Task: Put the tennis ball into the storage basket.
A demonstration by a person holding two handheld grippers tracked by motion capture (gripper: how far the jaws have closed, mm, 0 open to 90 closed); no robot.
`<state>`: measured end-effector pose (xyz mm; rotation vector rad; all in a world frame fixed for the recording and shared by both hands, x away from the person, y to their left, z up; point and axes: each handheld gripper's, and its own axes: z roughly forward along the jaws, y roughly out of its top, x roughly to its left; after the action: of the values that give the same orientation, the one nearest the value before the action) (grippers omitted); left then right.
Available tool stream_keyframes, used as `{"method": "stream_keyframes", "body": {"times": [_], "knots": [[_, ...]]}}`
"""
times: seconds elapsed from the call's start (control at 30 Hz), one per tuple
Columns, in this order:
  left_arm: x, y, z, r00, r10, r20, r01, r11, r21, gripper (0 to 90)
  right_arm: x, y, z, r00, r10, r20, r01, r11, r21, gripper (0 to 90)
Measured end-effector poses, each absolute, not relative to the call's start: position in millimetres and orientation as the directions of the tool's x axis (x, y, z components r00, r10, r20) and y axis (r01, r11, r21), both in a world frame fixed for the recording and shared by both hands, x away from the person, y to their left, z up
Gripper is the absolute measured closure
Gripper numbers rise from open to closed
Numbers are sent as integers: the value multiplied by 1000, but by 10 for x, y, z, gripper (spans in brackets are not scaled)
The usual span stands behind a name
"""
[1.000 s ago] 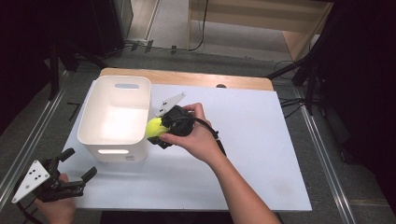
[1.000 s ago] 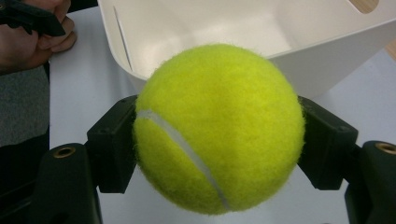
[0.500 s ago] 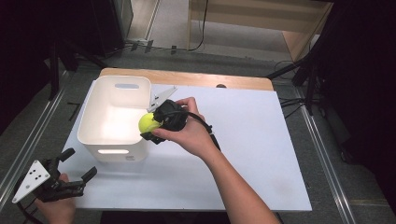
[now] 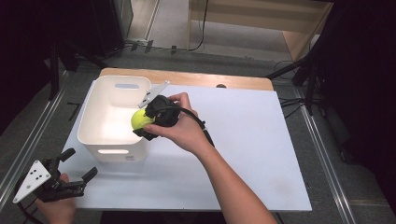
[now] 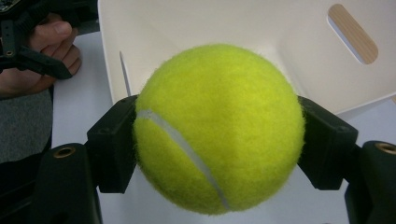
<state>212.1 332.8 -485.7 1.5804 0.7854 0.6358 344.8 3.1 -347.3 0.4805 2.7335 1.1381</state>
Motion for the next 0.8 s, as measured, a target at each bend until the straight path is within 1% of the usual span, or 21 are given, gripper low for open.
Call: {"method": "stream_keyframes", "body": {"times": [0.8], "knots": [[2122, 3322, -4857, 624, 781, -30, 135, -71, 988, 0, 3543, 289, -3570, -945, 327, 0, 233, 674, 701, 238]]}}
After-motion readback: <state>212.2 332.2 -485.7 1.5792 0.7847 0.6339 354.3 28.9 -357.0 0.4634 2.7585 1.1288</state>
